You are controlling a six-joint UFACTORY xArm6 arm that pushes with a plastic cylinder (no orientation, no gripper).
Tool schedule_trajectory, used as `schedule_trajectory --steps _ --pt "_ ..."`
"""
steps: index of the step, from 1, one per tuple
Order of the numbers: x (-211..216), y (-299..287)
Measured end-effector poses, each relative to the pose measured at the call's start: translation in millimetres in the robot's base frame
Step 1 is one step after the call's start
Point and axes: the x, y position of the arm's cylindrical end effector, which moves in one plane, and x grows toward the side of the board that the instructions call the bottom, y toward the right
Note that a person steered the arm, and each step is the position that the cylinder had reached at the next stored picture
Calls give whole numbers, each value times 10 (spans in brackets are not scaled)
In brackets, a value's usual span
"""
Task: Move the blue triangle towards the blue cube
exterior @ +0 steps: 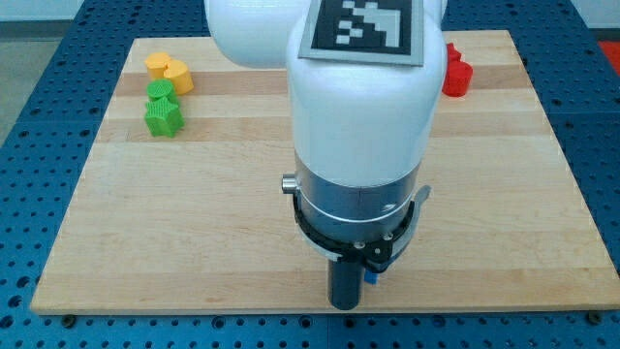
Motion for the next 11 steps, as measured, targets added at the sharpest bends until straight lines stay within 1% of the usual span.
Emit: schedule_trajectory --steps 1,2,3,4,5,7,8,11 --pt "-221 0" --pt "-894 164" --pt "-1579 489" --pt "-1856 580" --pt "-1797 553" --pt "-339 247" --pt "-40 247" --pt "-80 247"
